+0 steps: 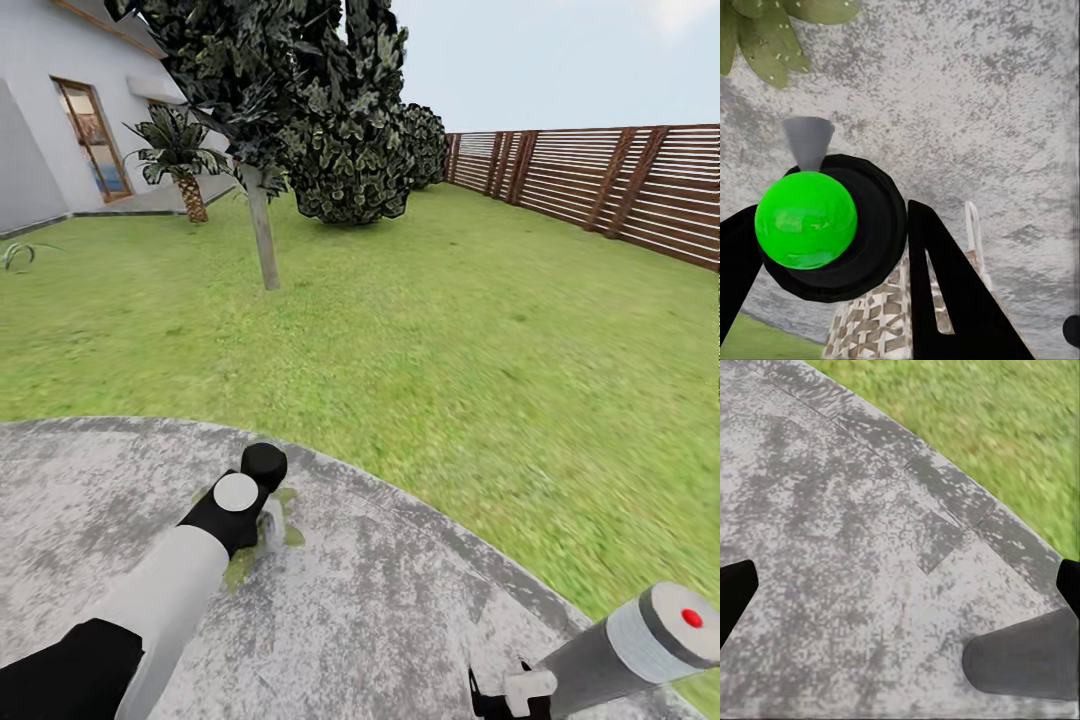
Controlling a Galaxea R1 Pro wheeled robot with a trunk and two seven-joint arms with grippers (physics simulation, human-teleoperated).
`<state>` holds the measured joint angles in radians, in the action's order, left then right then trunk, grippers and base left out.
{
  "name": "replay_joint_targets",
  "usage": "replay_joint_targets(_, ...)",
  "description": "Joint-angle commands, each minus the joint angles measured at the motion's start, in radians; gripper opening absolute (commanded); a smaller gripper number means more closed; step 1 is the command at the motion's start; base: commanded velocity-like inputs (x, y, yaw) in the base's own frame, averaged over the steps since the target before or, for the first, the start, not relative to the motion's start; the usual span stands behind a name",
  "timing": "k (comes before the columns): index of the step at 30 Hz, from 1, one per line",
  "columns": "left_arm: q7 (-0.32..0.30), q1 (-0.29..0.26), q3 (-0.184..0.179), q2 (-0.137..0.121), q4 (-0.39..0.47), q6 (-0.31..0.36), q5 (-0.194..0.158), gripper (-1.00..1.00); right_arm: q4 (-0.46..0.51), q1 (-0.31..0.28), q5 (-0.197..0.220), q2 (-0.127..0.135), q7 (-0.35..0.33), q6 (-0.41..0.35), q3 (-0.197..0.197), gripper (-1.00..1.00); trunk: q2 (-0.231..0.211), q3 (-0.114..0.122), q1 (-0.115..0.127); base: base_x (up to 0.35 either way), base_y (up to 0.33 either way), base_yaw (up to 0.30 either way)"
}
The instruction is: Pick up the pesticide atomizer in the garden and spray insectifuge to fully cover both potted plants in the garden.
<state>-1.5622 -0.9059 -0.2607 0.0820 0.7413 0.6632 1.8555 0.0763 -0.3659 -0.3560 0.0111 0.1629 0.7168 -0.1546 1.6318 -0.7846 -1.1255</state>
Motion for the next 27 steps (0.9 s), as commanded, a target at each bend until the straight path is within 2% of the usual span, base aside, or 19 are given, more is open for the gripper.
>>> replay_joint_targets(1, -0.009, -0.001, -0.001, 0.000, 0.001, 0.010, 0.007, -1.00, -0.001, -0.001, -0.011, 0.001, 0.004, 0.003, -0.008, 1.00, 0.000, -0.001, 0.001, -0.334, -0.144, 0.000)
replay_joint_targets(7, -0.009, 0.000, 0.002, -0.005, 0.000, 0.011, 0.007, -1.00, 0.000, -0.001, -0.014, 0.007, 0.005, 0.003, -0.007, 1.00, 0.000, -0.001, 0.001, -0.329, -0.151, 0.000)
replay_joint_targets(9, -0.009, 0.020, 0.009, -0.012, 0.003, 0.011, -0.006, -1.00, -0.001, -0.001, -0.015, 0.007, 0.004, 0.003, -0.006, 1.00, 0.000, -0.001, 0.001, -0.328, -0.152, 0.000)
replay_joint_targets(11, -0.009, 0.058, 0.035, -0.025, 0.010, 0.011, -0.043, -1.00, -0.001, -0.001, -0.016, 0.007, 0.004, 0.003, -0.005, 1.00, 0.000, -0.001, 0.001, -0.328, -0.152, 0.000)
replay_joint_targets(13, -0.009, 0.097, 0.085, -0.045, 0.012, 0.008, -0.107, -1.00, -0.001, -0.001, -0.016, 0.007, 0.004, 0.003, -0.005, 1.00, 0.000, -0.001, 0.001, -0.328, -0.152, 0.000)
replay_joint_targets(14, 0.022, 0.110, 0.109, -0.051, 0.011, 0.005, -0.147, -1.00, -0.001, -0.001, -0.017, 0.007, 0.004, 0.003, -0.005, 1.00, 0.000, -0.001, 0.001, -0.328, -0.151, 0.000)
replay_joint_targets(15, 0.089, 0.129, 0.149, -0.058, 0.007, 0.001, -0.224, -1.00, -0.001, -0.001, -0.017, 0.006, 0.004, 0.003, -0.004, 1.00, 0.000, -0.001, 0.001, -0.328, -0.144, 0.000)
replay_joint_targets(16, 0.137, 0.143, 0.172, -0.061, 0.005, -0.002, -0.287, -1.00, -0.001, -0.001, -0.018, 0.005, 0.003, 0.003, -0.004, 1.00, 0.000, -0.001, 0.001, -0.328, -0.139, 0.000)
replay_joint_targets(17, 0.187, 0.159, 0.190, -0.063, 0.004, -0.005, -0.354, -1.00, -0.001, -0.001, -0.018, 0.005, 0.003, 0.003, -0.004, 1.00, 0.000, -0.001, 0.001, -0.328, -0.136, 0.000)
replay_joint_targets(18, 0.264, 0.186, 0.205, -0.065, 0.004, -0.017, -0.456, -1.00, -0.001, -0.001, -0.018, 0.005, 0.003, 0.003, -0.004, 1.00, 0.000, -0.001, 0.001, -0.323, -0.128, 0.000)
replay_joint_targets(19, 0.316, 0.206, 0.211, -0.065, 0.003, -0.035, -0.522, -1.00, -0.001, -0.001, -0.018, 0.005, 0.003, 0.003, -0.004, 1.00, 0.000, -0.001, 0.001, -0.301, -0.118, 0.000)
replay_joint_targets(20, 0.391, 0.235, 0.216, -0.066, 0.003, -0.083, -0.611, -1.00, -0.001, -0.001, -0.018, 0.004, 0.003, 0.003, -0.003, 1.00, 0.000, -0.001, 0.001, -0.267, -0.101, 0.000)
replay_joint_targets(21, 0.477, 0.273, 0.221, -0.066, 0.002, -0.164, -0.712, -1.00, -0.002, -0.001, -0.019, 0.004, 0.002, 0.003, -0.003, 1.00, 0.000, -0.001, 0.001, -0.231, -0.050, 0.000)
replay_joint_targets(22, 0.531, 0.300, 0.223, -0.066, 0.000, -0.221, -0.785, -1.00, -0.002, -0.001, -0.019, 0.003, 0.002, 0.003, -0.003, 1.00, 0.000, -0.001, 0.001, -0.202, -0.026, 0.000)
replay_joint_targets(23, 0.565, 0.318, 0.224, -0.065, -0.002, -0.254, -0.834, -1.00, -0.002, -0.001, -0.020, 0.002, 0.001, 0.002, -0.003, 1.00, 0.000, -0.001, 0.001, -0.154, -0.016, 0.000)
replay_joint_targets(24, 0.623, 0.344, 0.225, -0.065, -0.012, -0.301, -0.911, -1.00, -0.003, -0.001, -0.020, 0.001, 0.000, 0.002, -0.003, 1.00, 0.000, -0.001, 0.001, -0.079, -0.008, 0.000)
replay_joint_targets(25, 0.771, 0.370, 0.230, -0.066, -0.081, -0.425, -1.065, -1.00, -0.004, -0.001, -0.019, -0.001, 0.000, 0.001, -0.002, 1.00, 0.000, -0.001, 0.001, -0.032, -0.003, 0.000)
replay_joint_targets(26, 0.900, 0.380, 0.241, -0.065, -0.169, -0.540, -1.178, -1.00, -0.005, -0.001, -0.019, -0.003, 0.000, 0.001, -0.002, 1.00, 0.000, -0.001, 0.001, -0.017, -0.002, 0.000)
replay_joint_targets(27, 0.972, 0.383, 0.246, -0.065, -0.223, -0.607, -1.235, -1.00, -0.006, -0.001, -0.019, -0.005, 0.000, 0.001, -0.002, 1.00, 0.000, -0.001, 0.001, -0.011, -0.001, 0.000)
